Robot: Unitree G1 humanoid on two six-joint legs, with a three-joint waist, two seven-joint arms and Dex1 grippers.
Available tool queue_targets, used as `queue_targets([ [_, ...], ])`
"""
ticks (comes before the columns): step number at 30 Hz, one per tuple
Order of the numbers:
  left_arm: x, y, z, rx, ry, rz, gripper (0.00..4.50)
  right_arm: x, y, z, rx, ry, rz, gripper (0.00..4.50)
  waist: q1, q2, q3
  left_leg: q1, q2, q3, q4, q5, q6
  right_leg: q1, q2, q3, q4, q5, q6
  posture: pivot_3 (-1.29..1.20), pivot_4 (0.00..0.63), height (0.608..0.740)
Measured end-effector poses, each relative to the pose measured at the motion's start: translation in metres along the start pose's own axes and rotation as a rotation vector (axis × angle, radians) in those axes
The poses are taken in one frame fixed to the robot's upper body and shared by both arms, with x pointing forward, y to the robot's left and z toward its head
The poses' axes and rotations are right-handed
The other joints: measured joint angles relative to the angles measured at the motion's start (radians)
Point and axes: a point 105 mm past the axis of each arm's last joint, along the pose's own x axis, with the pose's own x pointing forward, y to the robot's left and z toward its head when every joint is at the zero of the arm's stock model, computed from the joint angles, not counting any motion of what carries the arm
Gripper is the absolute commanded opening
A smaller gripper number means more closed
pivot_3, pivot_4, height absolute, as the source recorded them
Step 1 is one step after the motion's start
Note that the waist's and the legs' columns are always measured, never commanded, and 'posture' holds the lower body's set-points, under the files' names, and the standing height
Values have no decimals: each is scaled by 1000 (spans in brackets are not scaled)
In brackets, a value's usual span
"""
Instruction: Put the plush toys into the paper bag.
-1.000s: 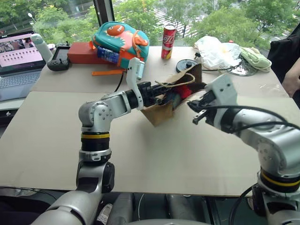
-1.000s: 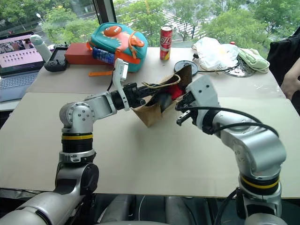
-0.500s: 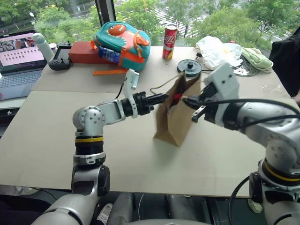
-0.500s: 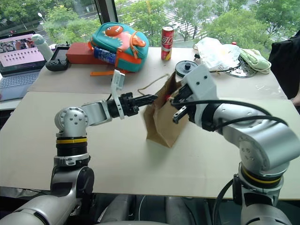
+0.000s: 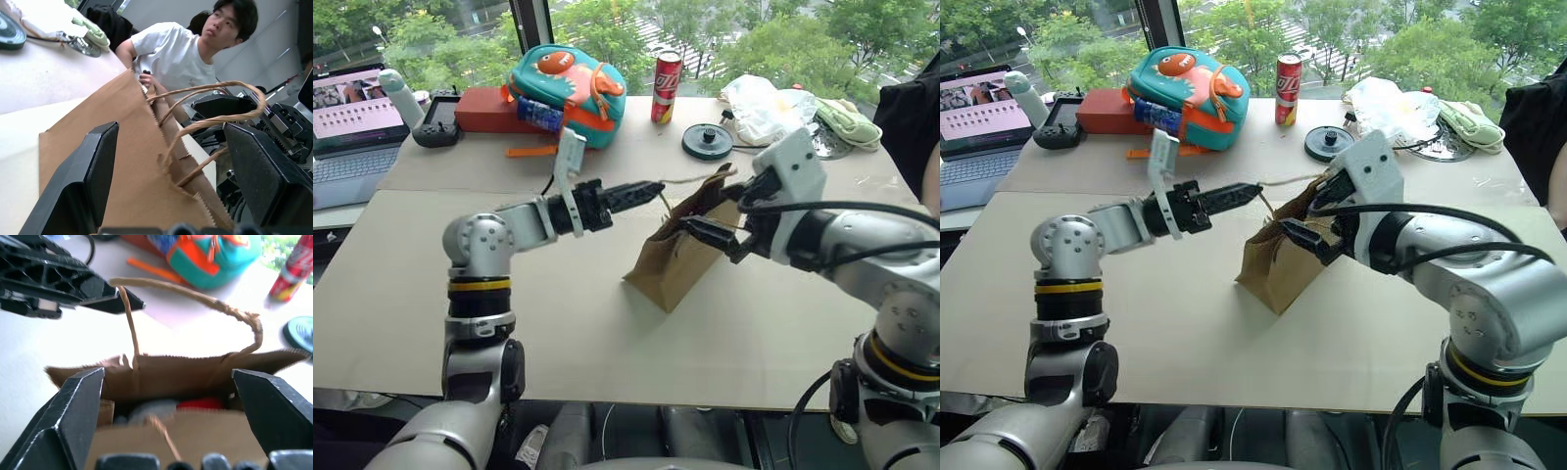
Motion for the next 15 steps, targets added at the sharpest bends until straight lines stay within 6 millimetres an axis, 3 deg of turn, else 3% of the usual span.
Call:
queue_targets([
  [7,-22,-6,-2,50,75,-12,3646,-21,8,10,-33,-45,98,4484,-1,0,0,0,0,0,0,0,0,0,0,0,0,0,0,0,150,739],
  [13,-40,2,-26,72,162,8,3646,-35,10,20,-59,-80,129,4484,0,0,0,1,1,1,0,0,0,0,0,0,0,0,0,0,150,739],
  [15,-42,4,-31,123,149,5,3646,-39,13,22,-61,-94,153,4080,1,0,0,1,1,1,0,0,0,1,0,0,-1,0,0,0,150,739],
])
